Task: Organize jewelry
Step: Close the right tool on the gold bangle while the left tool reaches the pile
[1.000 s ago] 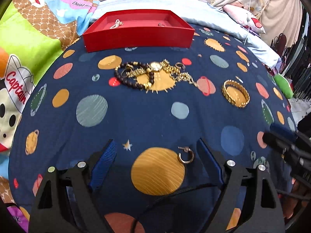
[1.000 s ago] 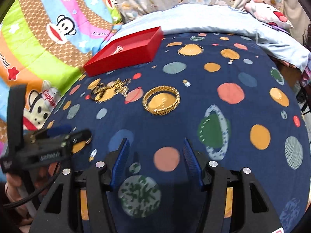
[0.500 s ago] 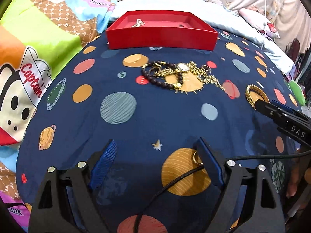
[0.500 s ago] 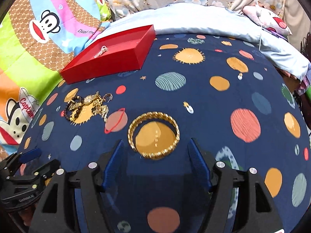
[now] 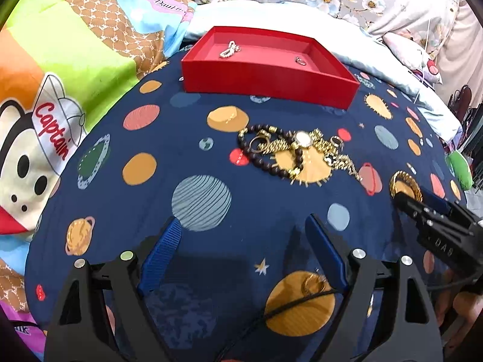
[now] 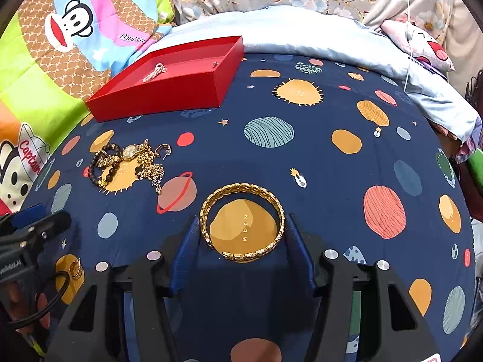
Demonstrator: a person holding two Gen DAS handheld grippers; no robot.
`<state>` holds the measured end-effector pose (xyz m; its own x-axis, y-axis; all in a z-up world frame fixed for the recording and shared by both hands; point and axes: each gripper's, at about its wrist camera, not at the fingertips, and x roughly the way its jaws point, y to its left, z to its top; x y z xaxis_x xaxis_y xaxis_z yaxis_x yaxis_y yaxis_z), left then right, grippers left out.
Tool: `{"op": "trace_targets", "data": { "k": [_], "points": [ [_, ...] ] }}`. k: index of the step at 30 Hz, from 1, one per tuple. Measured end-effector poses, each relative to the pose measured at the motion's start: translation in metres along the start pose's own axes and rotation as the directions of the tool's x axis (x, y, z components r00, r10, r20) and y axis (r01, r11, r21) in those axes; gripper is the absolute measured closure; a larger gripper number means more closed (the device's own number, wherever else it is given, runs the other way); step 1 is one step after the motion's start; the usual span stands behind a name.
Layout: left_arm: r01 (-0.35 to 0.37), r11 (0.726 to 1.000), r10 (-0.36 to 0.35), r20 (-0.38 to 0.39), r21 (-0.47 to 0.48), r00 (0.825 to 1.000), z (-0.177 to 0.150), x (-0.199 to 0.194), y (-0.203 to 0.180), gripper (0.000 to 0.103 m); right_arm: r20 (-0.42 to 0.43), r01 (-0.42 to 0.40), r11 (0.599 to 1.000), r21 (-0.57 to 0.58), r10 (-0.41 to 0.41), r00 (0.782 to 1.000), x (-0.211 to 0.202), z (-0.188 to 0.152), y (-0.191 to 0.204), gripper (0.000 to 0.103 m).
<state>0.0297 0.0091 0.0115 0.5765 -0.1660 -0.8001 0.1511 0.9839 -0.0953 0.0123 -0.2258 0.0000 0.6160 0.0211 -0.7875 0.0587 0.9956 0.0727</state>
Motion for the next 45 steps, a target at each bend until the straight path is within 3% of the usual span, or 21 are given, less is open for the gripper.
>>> {"op": "trace_targets", "data": {
  "k": [11, 15, 22, 26, 28, 30, 45],
  "points": [
    [0.02, 1.0, -0.02, 0.029, 0.004, 0.999, 0.023, 0.008, -0.007, 0.022, 0.014, -0.066, 0.995, 0.073, 0.065, 0.998, -0.009, -0.008, -0.011, 0.047],
    [0.032, 0.999, -0.032, 0.043, -0.016, 0.999, 0.038, 0.016, -0.001, 0.03, 0.024, -0.076, 0.994, 0.082, 0.075, 0.997, -0.01, -0.01, -0.013, 0.047],
    [0.036, 0.999, -0.036, 0.038, 0.006, 0.999, 0.053, 0.034, -0.004, 0.058, 0.024, -0.094, 0.992, 0.087, 0.093, 0.995, -0.009, -0.009, -0.012, 0.047],
    [0.044, 0.999, -0.045, 0.034, 0.03, 0.998, 0.054, 0.04, -0.011, 0.061, 0.025, -0.101, 0.991, 0.092, 0.099, 0.995, -0.009, -0.009, -0.012, 0.046],
    [0.037, 0.998, -0.038, 0.027, 0.051, 0.999, 0.054, 0.045, -0.015, 0.07, 0.026, -0.104, 0.99, 0.094, 0.102, 0.994, -0.009, -0.008, -0.013, 0.046],
    [0.023, 0.998, -0.024, 0.024, 0.058, 0.999, 0.054, 0.05, -0.017, 0.071, 0.026, -0.105, 0.99, 0.094, 0.103, 0.994, -0.008, -0.008, -0.013, 0.046],
    [0.055, 0.998, -0.056, 0.039, 0.016, 0.998, 0.057, 0.046, -0.008, 0.097, 0.028, -0.111, 0.989, 0.098, 0.108, 0.994, -0.008, -0.007, -0.013, 0.046]
  ]
}}
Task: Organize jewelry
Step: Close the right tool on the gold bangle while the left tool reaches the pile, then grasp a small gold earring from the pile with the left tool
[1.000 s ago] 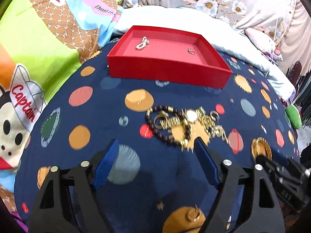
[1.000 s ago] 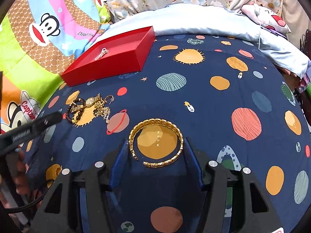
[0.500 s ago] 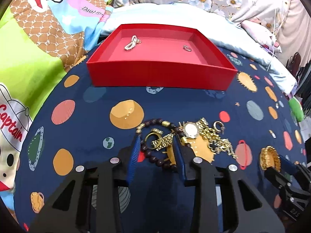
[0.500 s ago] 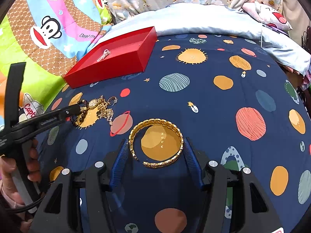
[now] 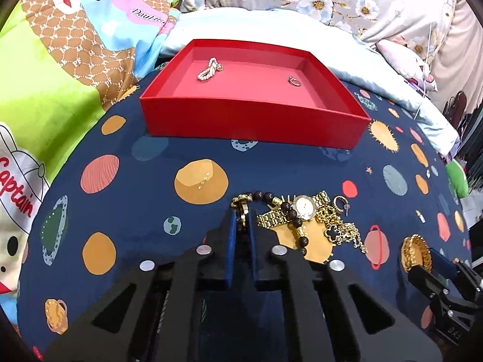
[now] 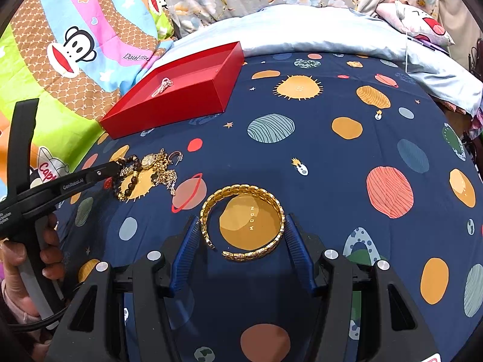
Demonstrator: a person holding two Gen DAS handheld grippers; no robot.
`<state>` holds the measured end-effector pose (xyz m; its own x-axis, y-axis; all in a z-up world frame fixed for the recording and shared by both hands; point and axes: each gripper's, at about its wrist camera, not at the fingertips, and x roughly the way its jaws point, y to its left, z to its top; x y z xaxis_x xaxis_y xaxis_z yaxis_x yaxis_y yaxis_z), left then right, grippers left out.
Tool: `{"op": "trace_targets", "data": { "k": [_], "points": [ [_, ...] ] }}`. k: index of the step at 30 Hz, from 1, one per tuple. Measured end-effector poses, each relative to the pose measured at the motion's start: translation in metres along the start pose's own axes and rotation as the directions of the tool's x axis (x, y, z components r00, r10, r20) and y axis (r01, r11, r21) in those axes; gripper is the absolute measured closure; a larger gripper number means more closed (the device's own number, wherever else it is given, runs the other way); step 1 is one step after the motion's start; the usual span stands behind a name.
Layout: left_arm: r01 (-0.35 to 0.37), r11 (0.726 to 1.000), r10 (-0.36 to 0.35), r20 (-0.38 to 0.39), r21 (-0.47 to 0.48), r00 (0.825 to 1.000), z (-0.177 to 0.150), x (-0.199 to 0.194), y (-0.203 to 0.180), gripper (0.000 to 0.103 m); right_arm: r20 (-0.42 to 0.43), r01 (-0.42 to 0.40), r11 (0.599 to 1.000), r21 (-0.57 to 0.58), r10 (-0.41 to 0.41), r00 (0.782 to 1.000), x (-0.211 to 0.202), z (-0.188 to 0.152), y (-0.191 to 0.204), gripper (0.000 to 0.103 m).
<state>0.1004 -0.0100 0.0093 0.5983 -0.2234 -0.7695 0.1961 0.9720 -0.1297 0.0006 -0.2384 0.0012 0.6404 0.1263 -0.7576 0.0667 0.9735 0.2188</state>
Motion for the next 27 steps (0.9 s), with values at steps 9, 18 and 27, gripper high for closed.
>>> {"op": "trace_targets", "data": {
  "k": [9, 18, 27],
  "points": [
    [0.01, 1.0, -0.009, 0.027, -0.011, 1.0, 0.001, -0.011, 0.002, 0.099, 0.002, -0.004, 1.0, 0.003, 0.004, 1.0, -0.001, 0.0, -0.001, 0.046],
    [0.013, 1.0, -0.013, 0.003, 0.012, 1.0, -0.002, -0.005, -0.008, 0.079, 0.002, -0.005, 1.0, 0.003, 0.005, 1.0, -0.001, -0.001, -0.001, 0.046],
    [0.001, 0.998, 0.0, -0.014, 0.058, 1.0, 0.0, 0.009, -0.019, 0.081, 0.002, -0.005, 1.0, 0.003, 0.005, 1.0, -0.001, -0.001, -0.002, 0.046]
  ]
}}
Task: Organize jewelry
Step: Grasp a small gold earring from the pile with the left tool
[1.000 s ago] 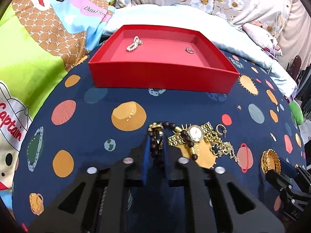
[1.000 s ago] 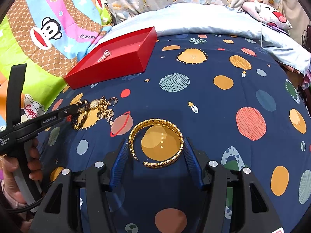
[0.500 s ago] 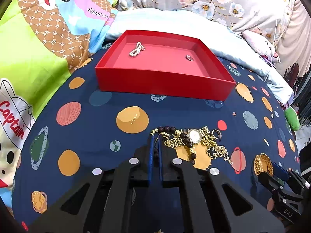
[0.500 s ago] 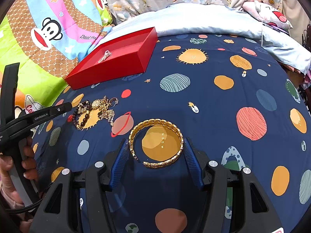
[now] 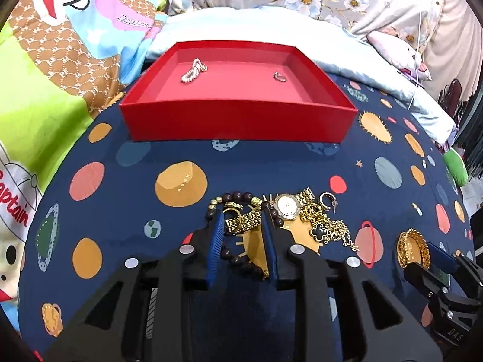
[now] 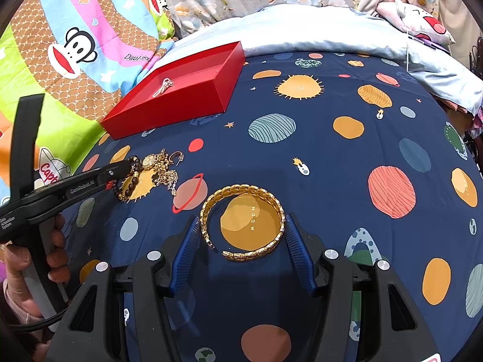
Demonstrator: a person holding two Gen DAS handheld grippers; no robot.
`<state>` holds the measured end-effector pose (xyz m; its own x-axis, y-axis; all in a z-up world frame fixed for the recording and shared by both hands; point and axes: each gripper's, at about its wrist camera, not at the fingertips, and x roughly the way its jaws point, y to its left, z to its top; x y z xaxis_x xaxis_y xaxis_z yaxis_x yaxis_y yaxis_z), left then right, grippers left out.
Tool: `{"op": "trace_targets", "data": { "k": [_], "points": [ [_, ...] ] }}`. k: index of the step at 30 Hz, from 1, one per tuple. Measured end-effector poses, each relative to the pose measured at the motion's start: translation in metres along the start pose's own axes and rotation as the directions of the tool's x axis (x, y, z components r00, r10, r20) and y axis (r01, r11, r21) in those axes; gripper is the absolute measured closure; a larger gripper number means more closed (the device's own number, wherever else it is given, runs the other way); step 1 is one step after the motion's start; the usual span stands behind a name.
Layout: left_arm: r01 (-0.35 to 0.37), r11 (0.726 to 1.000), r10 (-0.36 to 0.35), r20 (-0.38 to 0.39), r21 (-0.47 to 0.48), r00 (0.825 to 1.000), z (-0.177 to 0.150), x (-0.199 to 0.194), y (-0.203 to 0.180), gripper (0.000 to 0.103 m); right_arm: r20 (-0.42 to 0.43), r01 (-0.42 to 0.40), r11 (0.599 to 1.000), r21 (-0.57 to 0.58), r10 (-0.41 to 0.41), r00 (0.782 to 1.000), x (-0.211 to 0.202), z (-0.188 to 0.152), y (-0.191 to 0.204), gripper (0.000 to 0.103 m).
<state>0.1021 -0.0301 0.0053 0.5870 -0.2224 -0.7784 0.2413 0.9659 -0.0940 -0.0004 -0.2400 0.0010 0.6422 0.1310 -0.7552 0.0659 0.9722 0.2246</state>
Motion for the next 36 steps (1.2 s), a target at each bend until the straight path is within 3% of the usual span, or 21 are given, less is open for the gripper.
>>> {"op": "trace_targets", "data": {
  "k": [2, 4, 10, 15, 19, 32, 36],
  "points": [
    [-0.003, 1.0, 0.003, -0.002, -0.005, 1.0, 0.0, 0.001, 0.002, 0.085, 0.0, -0.001, 1.0, 0.001, 0.001, 1.0, 0.0, 0.0, 0.0, 0.046],
    [-0.002, 1.0, 0.002, 0.006, -0.009, 1.0, 0.0, -0.001, 0.003, 0.099, 0.0, -0.001, 1.0, 0.001, 0.001, 1.0, 0.0, 0.0, 0.0, 0.046],
    [0.01, 1.0, -0.009, 0.025, -0.03, 1.0, 0.002, -0.01, 0.009, 0.103, 0.005, -0.006, 1.0, 0.007, 0.006, 1.0, -0.001, -0.001, 0.0, 0.046],
    [0.024, 0.999, -0.023, 0.045, -0.03, 0.999, 0.002, -0.02, 0.011, 0.103, 0.007, -0.008, 1.0, 0.01, 0.008, 1.0, -0.001, 0.0, -0.001, 0.046],
    [0.055, 0.998, -0.055, 0.012, -0.022, 0.998, -0.001, -0.014, 0.006, 0.102, 0.006, -0.008, 1.0, 0.009, 0.008, 1.0, -0.001, 0.0, -0.001, 0.046],
    [0.015, 1.0, -0.015, 0.011, -0.005, 1.0, -0.003, 0.001, 0.0, 0.101, 0.004, -0.01, 1.0, 0.01, 0.01, 1.0, 0.0, -0.001, -0.001, 0.046],
    [-0.005, 1.0, 0.005, 0.022, -0.001, 1.0, -0.005, -0.001, -0.002, 0.089, 0.004, -0.01, 1.0, 0.01, 0.01, 1.0, 0.0, -0.001, -0.001, 0.046]
  ]
}}
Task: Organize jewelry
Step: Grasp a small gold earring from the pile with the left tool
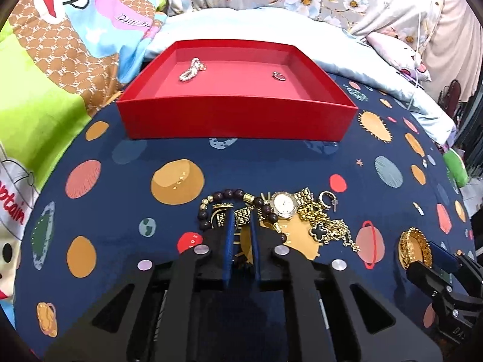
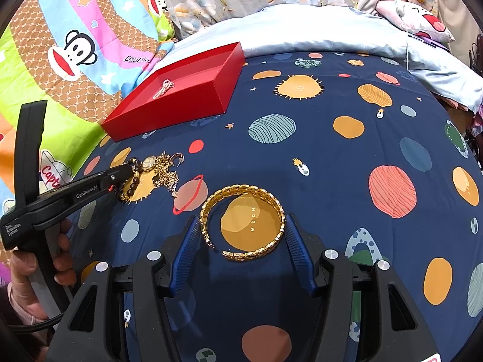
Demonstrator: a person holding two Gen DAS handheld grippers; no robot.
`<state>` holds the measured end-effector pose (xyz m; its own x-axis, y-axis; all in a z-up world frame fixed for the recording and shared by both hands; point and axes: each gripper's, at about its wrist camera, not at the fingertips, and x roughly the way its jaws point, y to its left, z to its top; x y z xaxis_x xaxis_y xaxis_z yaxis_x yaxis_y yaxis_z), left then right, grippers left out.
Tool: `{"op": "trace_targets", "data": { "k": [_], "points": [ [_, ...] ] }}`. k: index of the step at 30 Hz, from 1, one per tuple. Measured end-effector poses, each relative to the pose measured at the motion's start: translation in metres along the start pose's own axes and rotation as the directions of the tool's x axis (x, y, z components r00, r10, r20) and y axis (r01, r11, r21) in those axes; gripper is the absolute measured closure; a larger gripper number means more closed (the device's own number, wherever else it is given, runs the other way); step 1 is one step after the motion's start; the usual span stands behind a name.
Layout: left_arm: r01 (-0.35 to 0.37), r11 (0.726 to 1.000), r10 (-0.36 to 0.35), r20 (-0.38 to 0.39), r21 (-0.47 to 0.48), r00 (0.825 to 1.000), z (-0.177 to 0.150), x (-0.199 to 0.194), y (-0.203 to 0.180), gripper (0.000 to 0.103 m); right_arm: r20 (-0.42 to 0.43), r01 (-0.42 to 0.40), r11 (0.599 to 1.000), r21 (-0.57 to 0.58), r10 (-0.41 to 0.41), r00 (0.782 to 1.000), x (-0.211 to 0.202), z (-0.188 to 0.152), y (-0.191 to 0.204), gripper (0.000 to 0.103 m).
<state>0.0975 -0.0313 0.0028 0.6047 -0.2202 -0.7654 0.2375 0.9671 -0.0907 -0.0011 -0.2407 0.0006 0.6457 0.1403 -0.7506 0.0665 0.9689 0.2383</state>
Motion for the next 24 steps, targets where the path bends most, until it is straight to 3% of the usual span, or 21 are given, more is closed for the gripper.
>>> {"op": "trace_targets", "data": {
  "k": [3, 11, 17, 24],
  "points": [
    [-0.025, 1.0, 0.025, 0.014, -0.002, 1.0, -0.001, -0.001, 0.001, 0.065, 0.0, 0.001, 1.0, -0.001, -0.001, 1.0, 0.0, 0.0, 0.0, 0.046],
    [-0.009, 0.999, 0.009, 0.008, -0.035, 1.0, -0.001, 0.003, 0.012, 0.069, 0.0, 0.0, 1.0, -0.001, 0.0, 1.0, 0.0, 0.0, -0.001, 0.046],
    [0.001, 0.999, 0.0, 0.01, -0.05, 1.0, -0.001, 0.003, 0.016, 0.084, 0.0, -0.001, 1.0, 0.0, 0.001, 1.0, 0.0, 0.001, -0.001, 0.046],
    [0.016, 0.998, -0.015, 0.013, -0.056, 1.0, -0.003, 0.0, 0.017, 0.084, 0.0, -0.001, 1.0, 0.001, 0.001, 1.0, 0.0, 0.001, -0.001, 0.046]
  ]
}}
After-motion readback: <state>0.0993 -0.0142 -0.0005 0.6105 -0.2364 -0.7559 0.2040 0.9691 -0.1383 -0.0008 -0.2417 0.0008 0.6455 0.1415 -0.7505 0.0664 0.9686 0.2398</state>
